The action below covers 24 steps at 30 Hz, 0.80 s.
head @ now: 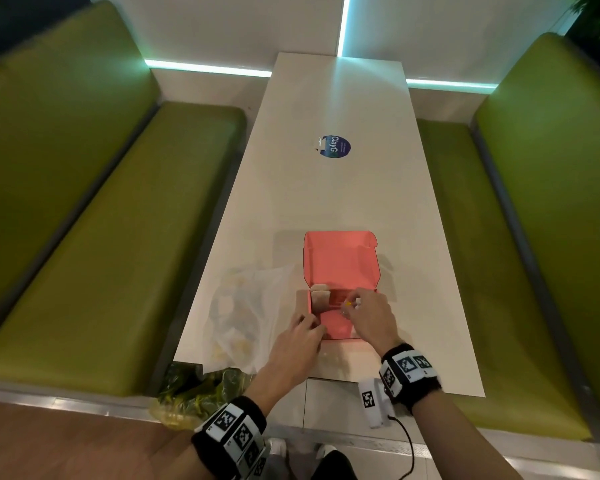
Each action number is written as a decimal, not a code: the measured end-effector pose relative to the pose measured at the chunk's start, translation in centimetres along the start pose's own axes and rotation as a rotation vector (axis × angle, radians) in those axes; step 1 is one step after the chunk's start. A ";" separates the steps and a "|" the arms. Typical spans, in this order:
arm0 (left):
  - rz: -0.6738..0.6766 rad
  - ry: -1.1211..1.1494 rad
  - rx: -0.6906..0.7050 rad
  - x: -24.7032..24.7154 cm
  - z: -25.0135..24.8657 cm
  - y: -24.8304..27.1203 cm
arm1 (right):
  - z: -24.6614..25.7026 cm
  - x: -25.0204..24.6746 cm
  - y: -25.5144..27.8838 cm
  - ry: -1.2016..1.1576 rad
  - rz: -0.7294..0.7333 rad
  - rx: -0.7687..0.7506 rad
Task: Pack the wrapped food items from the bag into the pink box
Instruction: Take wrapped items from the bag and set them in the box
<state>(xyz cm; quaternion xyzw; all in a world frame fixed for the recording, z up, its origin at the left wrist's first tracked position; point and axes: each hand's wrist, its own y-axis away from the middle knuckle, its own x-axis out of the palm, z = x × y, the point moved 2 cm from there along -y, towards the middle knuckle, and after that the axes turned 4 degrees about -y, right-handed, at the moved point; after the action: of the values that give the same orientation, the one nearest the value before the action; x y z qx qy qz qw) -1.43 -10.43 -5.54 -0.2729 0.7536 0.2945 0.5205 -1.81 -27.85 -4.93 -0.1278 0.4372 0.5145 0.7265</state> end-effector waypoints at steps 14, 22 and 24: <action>0.046 -0.025 -0.010 -0.9 -0.3 0.0 | 1.2 -0.4 -0.1 0.495 0.089 -0.034; 0.034 -0.031 0.008 -0.6 0.0 -0.1 | -0.2 -0.7 -0.5 0.363 0.073 0.025; 0.030 -0.031 0.009 -0.5 0.0 -0.1 | -0.3 -0.6 -0.6 0.344 0.074 0.019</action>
<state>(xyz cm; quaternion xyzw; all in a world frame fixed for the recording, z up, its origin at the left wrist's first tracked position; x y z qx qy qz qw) -1.25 -10.44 -5.03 -0.2546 0.7508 0.3031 0.5287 -1.48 -28.69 -4.85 -0.1909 0.5645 0.5074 0.6225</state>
